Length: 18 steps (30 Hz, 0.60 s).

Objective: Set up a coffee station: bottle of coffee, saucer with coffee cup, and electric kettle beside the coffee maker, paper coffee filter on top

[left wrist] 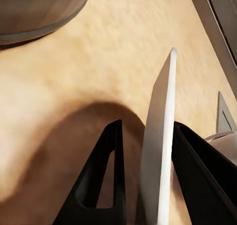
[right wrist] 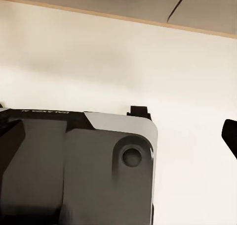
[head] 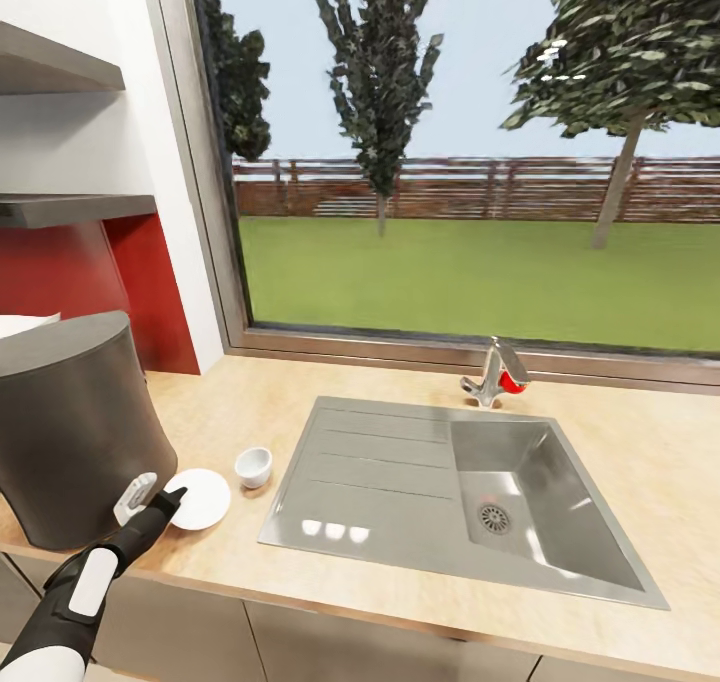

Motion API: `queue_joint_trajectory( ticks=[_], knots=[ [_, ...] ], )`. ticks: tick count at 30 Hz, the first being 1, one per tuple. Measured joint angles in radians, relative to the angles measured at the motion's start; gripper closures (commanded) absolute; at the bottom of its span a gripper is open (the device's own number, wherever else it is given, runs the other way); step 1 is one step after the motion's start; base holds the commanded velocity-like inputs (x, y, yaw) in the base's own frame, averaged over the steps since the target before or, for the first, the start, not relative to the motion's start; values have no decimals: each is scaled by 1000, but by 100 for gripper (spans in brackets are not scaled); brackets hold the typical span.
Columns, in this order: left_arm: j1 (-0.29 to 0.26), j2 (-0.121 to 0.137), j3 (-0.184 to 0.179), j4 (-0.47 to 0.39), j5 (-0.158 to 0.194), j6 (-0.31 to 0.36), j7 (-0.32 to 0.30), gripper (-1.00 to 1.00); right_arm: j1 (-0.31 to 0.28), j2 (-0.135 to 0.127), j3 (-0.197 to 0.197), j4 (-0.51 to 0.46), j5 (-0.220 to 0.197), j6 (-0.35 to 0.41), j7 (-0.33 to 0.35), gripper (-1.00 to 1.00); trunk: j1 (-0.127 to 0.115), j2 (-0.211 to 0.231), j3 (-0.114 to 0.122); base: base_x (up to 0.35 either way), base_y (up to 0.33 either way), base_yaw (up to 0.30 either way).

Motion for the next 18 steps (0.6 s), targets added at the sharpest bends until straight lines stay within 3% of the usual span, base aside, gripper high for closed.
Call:
queue_joint_trajectory(
  ticks=[1, 5, 12, 18],
  knots=[
    [0, 0, 0, 0, 0, -1, 4, -100, 0, 0, 0, 0, 0, 0, 0, -100, 0, 0, 0, 0, 0, 0],
    [0, 0, -1, 0, 4, -3, 53, -100, 0, 0, 0, 0, 0, 0, 0, -100, 0, 0, 0, 0, 0, 0],
    [-1, -1, -1, 0, 12, -3, 59, -100, 0, 1, 0, 0, 0, 0, 0, -100, 0, 0, 0, -8, 0, 0],
    [-2, -2, -1, -1, 14, -3, 59, -100, 0, 1, 0, 0, 0, 0, 0, -100, 1, 0, 0, -244, 78, 0]
  ],
)
